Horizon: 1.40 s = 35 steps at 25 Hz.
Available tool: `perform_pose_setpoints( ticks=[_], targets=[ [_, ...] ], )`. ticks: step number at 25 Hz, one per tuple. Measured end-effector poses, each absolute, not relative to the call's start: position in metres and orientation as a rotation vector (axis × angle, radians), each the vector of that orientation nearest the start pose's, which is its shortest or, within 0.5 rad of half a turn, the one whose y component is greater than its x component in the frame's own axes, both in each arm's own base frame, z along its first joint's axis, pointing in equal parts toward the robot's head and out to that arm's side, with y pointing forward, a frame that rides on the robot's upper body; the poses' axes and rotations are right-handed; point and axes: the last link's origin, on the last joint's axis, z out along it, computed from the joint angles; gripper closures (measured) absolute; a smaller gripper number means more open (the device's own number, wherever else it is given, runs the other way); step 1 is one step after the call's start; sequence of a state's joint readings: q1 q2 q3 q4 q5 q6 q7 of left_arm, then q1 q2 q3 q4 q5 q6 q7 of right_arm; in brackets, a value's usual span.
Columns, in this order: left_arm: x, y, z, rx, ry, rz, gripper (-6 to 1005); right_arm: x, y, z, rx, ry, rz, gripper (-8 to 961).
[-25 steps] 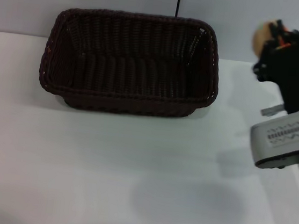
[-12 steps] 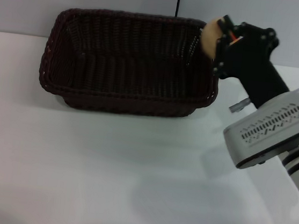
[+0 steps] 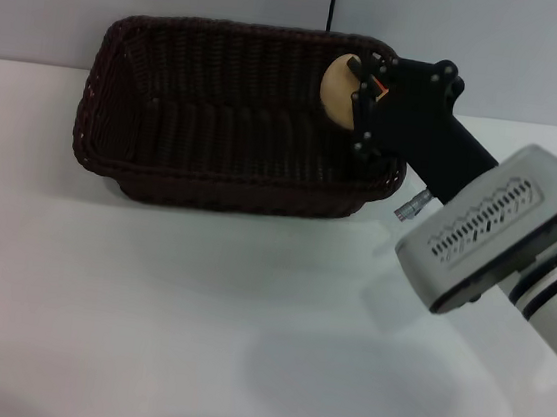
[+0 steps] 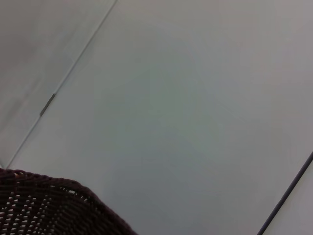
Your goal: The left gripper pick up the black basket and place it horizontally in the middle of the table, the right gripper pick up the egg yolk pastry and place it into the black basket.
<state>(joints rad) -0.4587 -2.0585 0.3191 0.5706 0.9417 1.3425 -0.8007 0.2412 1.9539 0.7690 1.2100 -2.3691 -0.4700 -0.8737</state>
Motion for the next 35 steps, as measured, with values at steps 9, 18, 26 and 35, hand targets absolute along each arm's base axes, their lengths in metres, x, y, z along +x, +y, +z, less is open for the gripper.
perform_pose_setpoints(
  ticks=[9,18,26,35],
  targets=[
    [-0.32,0.346,0.18,-1.261,-0.275,-1.072,241,0.157,0.316,-0.07,-2.09,-0.088,0.408,880],
    [-0.322,0.344,0.18,-1.26,-0.28,-1.075,241,0.162,0.315,-0.062,-2.04,-0.034,0.392,567],
    [-0.325,0.341,0.179,-1.26,-0.293,-1.074,241,0.188,0.301,-0.048,-1.893,0.02,0.319,570],
    [-0.327,0.34,0.177,-1.259,-0.3,-1.075,241,0.214,0.289,-0.031,-1.771,0.078,0.297,573]
  ],
)
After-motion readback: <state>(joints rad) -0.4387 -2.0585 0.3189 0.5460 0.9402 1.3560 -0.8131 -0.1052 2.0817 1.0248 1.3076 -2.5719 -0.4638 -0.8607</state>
